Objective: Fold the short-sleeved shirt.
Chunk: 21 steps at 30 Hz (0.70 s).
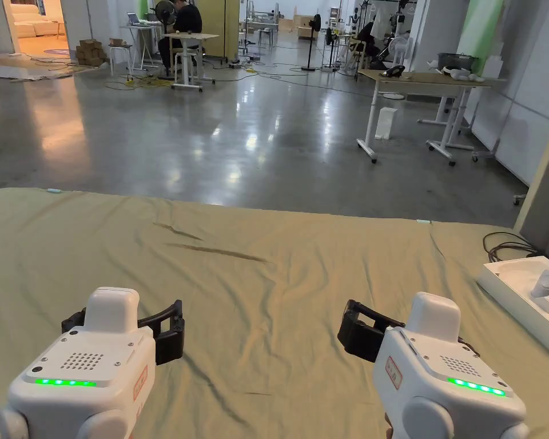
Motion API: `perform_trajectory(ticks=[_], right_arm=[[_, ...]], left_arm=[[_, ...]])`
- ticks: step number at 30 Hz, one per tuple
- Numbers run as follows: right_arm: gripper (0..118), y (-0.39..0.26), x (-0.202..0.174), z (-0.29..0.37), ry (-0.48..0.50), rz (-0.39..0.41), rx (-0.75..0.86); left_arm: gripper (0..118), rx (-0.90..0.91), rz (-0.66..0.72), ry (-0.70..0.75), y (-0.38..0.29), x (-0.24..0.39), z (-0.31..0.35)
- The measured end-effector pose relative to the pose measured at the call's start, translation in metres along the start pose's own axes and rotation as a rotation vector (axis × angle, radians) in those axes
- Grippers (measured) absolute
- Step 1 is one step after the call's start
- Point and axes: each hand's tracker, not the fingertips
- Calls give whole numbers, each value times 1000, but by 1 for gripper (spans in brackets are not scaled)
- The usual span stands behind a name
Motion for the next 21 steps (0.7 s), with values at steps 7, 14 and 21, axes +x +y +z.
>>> perform_trajectory(ticks=[7,14,21], right_arm=[[114,-3,12,-2,87,-37,27],[115,-9,2,-3,-18,127,101],[115,-15,0,-6,-54,154,110]], left_arm=[[88,7,-11,0,1,2,0],[88,19,-48,12,1,6,1],[88,43,-43,13,-1,5,1]])
